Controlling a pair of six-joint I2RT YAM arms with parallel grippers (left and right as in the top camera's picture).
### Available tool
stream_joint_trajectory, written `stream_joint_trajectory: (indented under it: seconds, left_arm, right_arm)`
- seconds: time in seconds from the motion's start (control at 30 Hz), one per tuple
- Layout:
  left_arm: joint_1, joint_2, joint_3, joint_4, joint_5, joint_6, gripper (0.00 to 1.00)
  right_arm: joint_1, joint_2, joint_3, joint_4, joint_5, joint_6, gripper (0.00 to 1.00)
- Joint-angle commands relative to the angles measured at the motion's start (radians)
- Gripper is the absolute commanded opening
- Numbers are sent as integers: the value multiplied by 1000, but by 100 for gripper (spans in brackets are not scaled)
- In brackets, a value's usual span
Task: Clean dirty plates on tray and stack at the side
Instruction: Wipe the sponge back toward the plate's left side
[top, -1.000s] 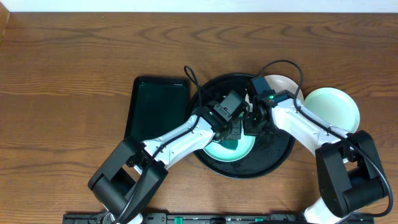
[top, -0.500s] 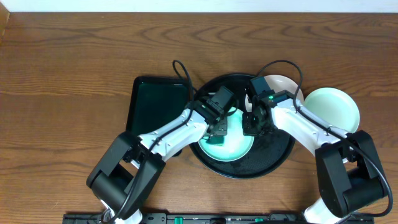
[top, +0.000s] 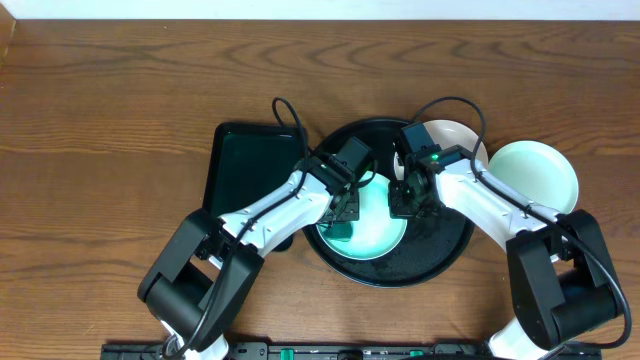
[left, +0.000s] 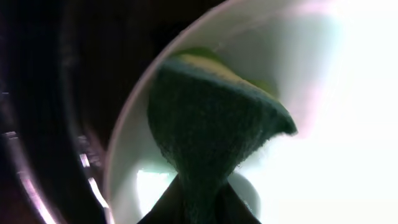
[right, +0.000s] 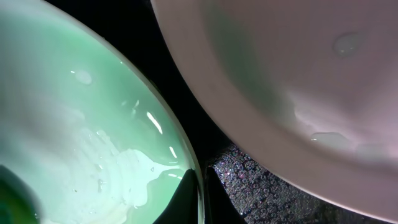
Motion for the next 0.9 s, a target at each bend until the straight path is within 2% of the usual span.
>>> stream_joint_trajectory:
  seconds: [0.0,0.13,0.23,0.47,0.6,0.87]
  left_arm:
    - [-2,15,-26,17,163,-7,14]
    - [-2,15,-26,88,254,-26,14]
    - [-4,15,-26,130,257,-66,15]
    - [-29,15,-26,220,244,-66,14]
    - [-30,15,-26,222,158,-62,15]
    - [-8,15,-26,155,-87,74,14]
  right_arm:
    - [5,-2,-3,2,10,4,1]
    - [5,-2,-3,2,10,4,1]
    - [5,-2,-3,2,10,4,1]
    - [5,-2,-3,2,10,4,1]
    - [5,-2,-3,2,10,4,1]
    - [5,-2,-3,2,10,4,1]
